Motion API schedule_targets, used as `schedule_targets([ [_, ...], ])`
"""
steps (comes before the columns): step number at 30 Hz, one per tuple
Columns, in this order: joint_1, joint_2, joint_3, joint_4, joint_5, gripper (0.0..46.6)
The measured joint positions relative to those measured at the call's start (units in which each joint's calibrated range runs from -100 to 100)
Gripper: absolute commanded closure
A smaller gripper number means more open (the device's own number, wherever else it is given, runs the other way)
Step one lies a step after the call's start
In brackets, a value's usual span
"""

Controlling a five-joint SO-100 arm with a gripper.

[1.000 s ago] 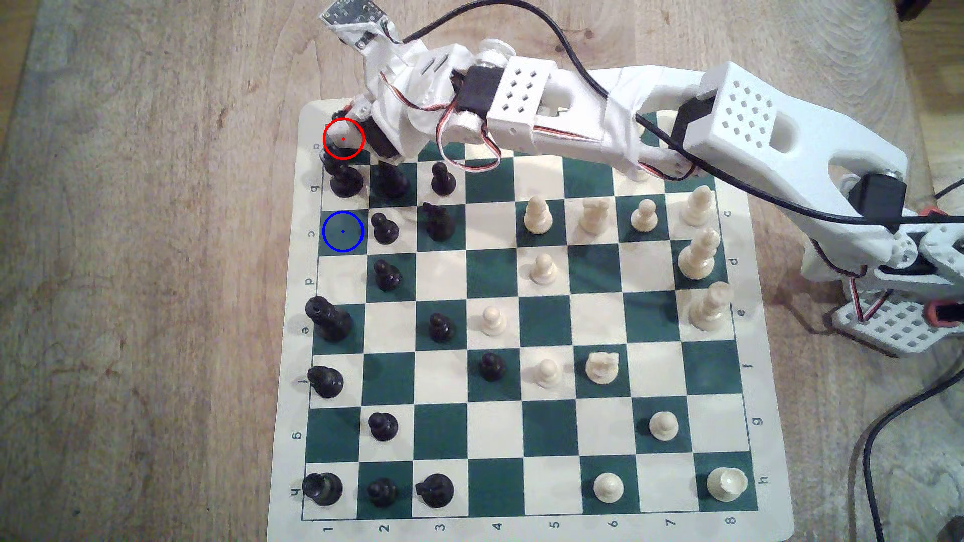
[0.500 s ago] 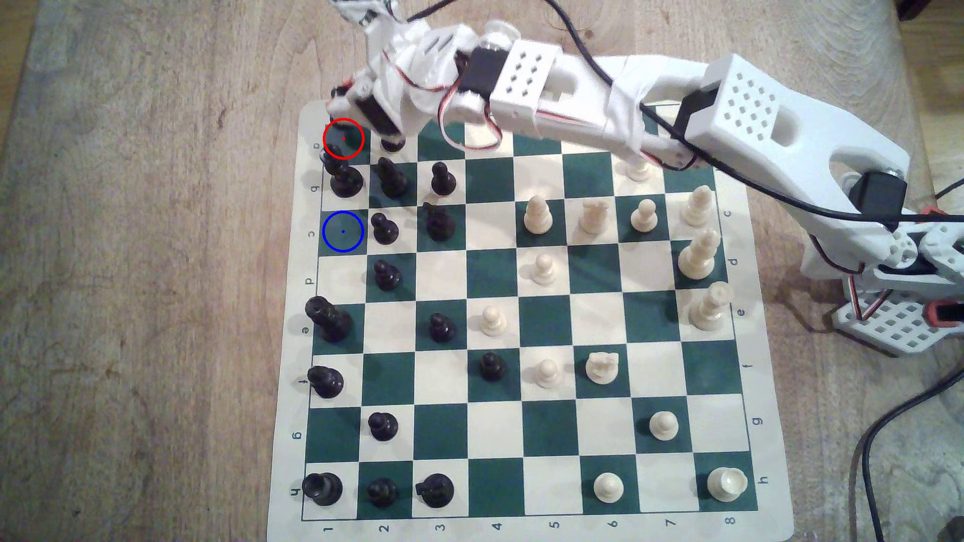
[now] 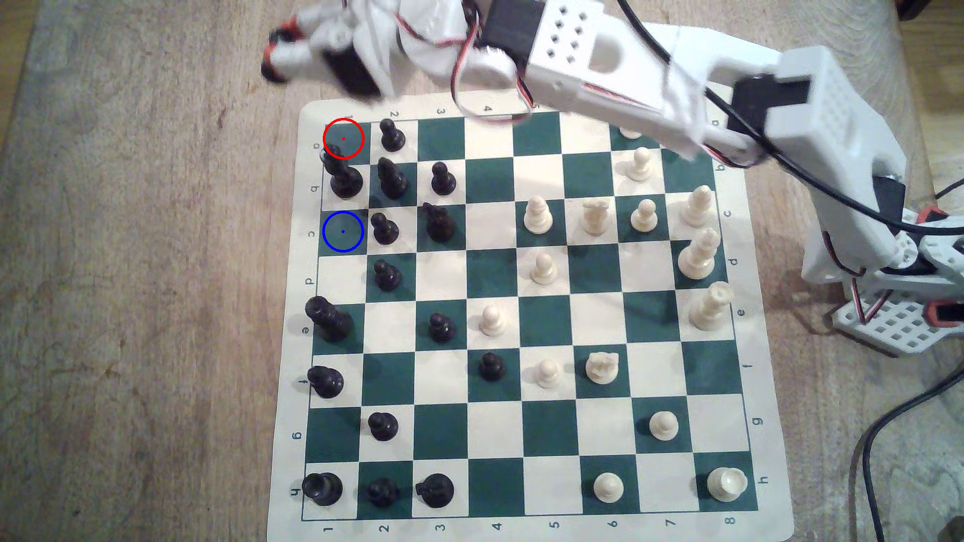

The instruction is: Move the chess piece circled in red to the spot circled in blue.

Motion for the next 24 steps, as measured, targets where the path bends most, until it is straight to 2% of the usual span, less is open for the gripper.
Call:
schedule_targets([
  [8, -4.0, -7.7, 21.6, -4.7, -0.7, 46.3],
  [15, -5.8, -7.9, 27.6, -7.6, -0.4, 46.3],
  [24, -7.6, -7.9, 30.5, -10.0, 1.3, 46.3],
])
